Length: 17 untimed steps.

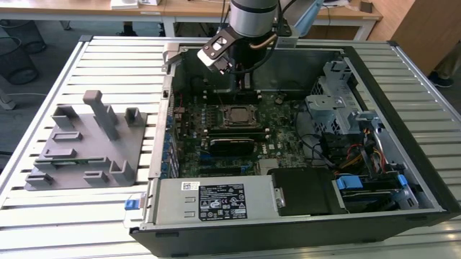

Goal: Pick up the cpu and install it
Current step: 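Install the first cpu locking lever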

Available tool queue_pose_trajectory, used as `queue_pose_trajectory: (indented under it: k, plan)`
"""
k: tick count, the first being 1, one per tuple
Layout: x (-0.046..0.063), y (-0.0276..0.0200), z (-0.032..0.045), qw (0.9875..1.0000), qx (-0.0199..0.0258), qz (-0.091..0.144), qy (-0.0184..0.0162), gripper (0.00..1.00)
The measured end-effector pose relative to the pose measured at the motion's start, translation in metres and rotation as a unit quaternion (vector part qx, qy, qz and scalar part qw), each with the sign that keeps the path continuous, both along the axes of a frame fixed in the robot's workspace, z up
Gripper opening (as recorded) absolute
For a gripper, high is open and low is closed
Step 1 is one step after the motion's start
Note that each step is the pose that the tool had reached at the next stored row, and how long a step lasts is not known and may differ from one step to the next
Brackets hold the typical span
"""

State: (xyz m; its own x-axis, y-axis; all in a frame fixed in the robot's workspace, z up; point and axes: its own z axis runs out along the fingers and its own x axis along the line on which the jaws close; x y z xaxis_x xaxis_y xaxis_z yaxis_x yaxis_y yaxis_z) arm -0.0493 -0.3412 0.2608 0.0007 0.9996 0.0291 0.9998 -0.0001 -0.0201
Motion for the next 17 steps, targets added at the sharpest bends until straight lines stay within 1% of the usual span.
queue_pose_trajectory:
  k: [5, 7, 17]
  plan:
    - [0.0, 0.0, 0.0033, 1.0, 0.0, 0.0, 0.0, 0.11]
    - [0.0, 0.0001, 0.0057, 1.0, 0.0, 0.0, 0.0, 0.11]
    - [0.0, 0.0002, 0.0283, 1.0, -0.0009, 0.0, -0.0001, 0.11]
